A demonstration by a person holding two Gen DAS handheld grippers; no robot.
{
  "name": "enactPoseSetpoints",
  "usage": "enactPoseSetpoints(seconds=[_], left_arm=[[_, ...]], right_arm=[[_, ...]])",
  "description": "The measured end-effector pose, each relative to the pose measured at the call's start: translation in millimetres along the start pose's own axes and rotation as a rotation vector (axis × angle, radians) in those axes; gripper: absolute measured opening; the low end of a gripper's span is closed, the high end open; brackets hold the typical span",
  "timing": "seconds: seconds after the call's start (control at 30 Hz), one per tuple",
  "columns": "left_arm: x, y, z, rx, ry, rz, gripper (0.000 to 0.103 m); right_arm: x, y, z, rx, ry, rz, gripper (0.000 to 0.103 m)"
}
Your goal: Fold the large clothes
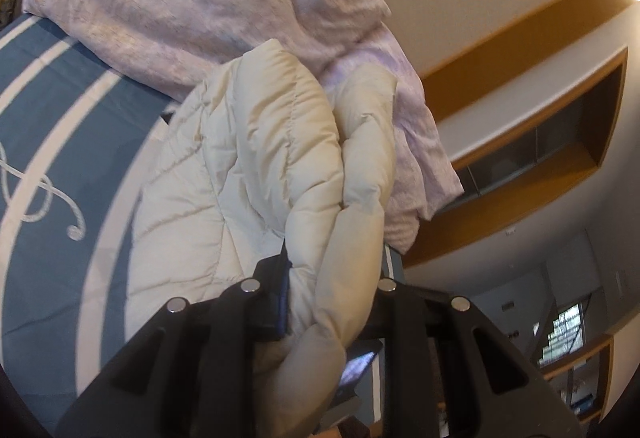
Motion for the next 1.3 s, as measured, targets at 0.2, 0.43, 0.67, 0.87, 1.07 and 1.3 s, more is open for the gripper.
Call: enactPoseSetpoints(seconds=[0.2,0.43,0.67,0.87,1.07,1.3], left_arm=[[-31,-17,16,-0.03,0.065,0.01,0.022],[-52,-22,25,-0.039,0.095,0.0,0.022],[-63,-26,34,-0.059,0.105,-0.016,0.022],[-74,-31,45,-0.077,0.117,-0.038,0.022],[-83,-36,52,-0.104,0.119,-0.074,0.022],[-90,-40,57,-0.132,0.105,-0.113,0.022]], right_arm=[[1,0,-1,0.0,0.0,-0.004,0.056],[0,-2,-3,-0.001,-0.002,-0.011,0.056],[7,0,-1,-0.004,-0.001,-0.013,0.056],[7,-2,-3,-0.006,0.0,-0.019,0.056],[8,-5,-4,-0.008,-0.006,-0.03,0.056],[10,-11,-6,-0.023,-0.005,-0.048,0.056]])
Point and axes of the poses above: each gripper's, at about its wrist camera, not at the fingertips, and x roughly against the way its jaws point, y to its left, z to its underside, the point moved 1 cm from there along -x, roughly the way its jaws point, and after that the axes turned 5 degrees about z, right-handed, at the moved point
